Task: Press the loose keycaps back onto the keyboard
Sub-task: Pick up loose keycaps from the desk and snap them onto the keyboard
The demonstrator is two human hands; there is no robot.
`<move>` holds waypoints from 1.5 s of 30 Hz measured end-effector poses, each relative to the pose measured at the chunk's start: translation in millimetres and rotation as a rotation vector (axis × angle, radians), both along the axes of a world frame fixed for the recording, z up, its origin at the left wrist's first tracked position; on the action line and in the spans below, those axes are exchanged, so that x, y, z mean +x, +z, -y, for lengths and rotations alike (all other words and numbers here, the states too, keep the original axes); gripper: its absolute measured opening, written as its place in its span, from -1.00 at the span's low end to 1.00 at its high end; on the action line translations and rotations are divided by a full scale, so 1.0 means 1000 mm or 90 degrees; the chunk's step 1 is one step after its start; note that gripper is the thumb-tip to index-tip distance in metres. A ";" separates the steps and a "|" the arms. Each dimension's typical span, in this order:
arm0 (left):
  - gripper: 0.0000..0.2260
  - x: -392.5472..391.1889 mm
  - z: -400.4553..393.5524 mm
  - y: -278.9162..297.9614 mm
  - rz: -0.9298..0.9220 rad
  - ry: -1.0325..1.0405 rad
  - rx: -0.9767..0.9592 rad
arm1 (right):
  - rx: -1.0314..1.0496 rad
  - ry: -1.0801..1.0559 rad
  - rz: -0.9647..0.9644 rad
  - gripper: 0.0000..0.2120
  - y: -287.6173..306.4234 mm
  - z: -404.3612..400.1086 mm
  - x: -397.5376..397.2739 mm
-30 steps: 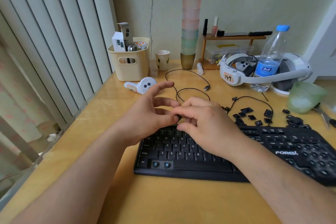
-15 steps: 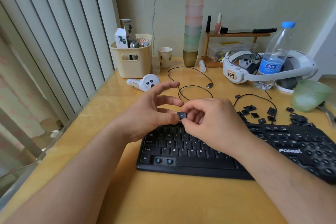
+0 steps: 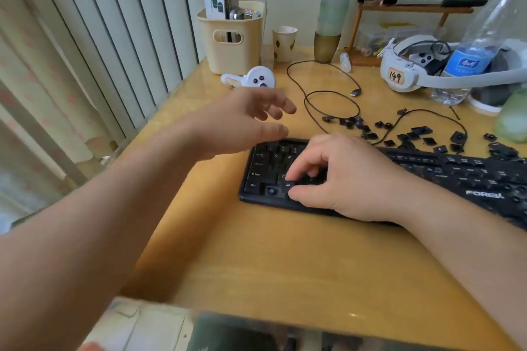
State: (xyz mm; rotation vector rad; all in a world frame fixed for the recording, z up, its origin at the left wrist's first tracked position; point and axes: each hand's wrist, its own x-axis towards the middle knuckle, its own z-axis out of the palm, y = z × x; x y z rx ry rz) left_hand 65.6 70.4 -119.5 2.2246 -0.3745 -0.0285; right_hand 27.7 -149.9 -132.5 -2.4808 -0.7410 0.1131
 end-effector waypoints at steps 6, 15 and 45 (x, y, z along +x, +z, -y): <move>-0.85 -0.034 -0.004 -0.038 0.105 0.005 0.097 | -0.011 -0.048 0.047 -0.86 0.001 0.001 -0.005; -0.79 -0.056 -0.014 -0.048 0.126 0.028 0.082 | 0.060 -0.099 0.141 -0.87 -0.019 0.001 -0.024; -0.33 -0.051 -0.009 -0.054 0.060 0.088 0.129 | 0.027 -0.186 0.090 -0.95 -0.024 -0.014 -0.029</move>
